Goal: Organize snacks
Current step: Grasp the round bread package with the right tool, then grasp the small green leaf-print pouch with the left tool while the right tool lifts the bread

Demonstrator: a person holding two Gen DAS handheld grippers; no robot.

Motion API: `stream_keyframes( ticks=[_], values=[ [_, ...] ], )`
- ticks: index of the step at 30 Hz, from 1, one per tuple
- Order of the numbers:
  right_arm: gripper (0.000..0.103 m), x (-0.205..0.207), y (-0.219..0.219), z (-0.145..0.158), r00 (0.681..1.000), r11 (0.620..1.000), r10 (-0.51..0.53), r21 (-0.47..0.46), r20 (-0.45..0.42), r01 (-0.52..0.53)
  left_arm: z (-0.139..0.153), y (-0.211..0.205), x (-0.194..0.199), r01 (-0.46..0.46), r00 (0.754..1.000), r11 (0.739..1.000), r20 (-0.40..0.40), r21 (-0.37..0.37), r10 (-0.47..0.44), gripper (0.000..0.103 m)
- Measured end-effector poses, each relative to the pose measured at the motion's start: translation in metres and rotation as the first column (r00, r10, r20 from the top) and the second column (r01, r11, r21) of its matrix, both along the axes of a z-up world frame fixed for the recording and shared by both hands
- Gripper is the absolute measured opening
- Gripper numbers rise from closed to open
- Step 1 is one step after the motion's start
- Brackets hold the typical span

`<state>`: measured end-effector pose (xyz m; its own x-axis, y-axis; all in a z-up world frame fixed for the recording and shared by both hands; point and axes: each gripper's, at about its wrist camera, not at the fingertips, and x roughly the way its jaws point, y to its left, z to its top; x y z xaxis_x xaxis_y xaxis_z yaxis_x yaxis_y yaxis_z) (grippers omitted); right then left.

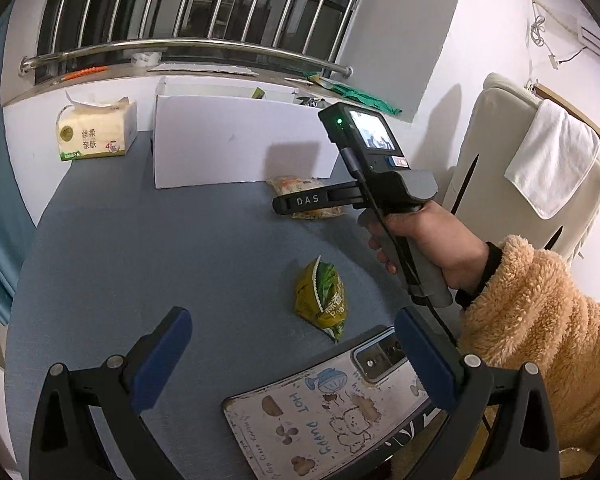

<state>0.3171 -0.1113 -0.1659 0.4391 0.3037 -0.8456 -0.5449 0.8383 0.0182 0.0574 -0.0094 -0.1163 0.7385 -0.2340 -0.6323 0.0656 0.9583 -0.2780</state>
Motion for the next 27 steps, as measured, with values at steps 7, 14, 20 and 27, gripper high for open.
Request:
stream_keyframes(
  ticks=[7, 14, 20, 27],
  values=[
    [0.076, -0.016, -0.009, 0.008, 1.000, 0.999, 0.020, 0.028, 0.017, -0.021, -0.003, -0.012, 0.008, 0.051, 0.998, 0.999, -0.024, 0.019, -0.050, 0.103],
    [0.077, -0.071, -0.073, 0.047, 0.999, 0.968, -0.007, 0.253, 0.037, -0.002, -0.019, -0.031, 0.040, 0.105, 0.989, 0.991, -0.114, 0.080, -0.095, 0.103],
    [0.077, -0.119, -0.134, 0.064, 0.997, 0.920, -0.065, 0.390, 0.041, 0.044, -0.034, -0.038, 0.075, 0.138, 0.972, 0.990, -0.193, 0.012, -0.133, 0.102],
    [0.077, -0.136, -0.172, 0.062, 0.993, 0.886, -0.119, 0.454, 0.013, 0.100, -0.039, -0.044, 0.092, 0.176, 0.960, 0.983, -0.227, 0.048, -0.161, 0.041]
  ],
)
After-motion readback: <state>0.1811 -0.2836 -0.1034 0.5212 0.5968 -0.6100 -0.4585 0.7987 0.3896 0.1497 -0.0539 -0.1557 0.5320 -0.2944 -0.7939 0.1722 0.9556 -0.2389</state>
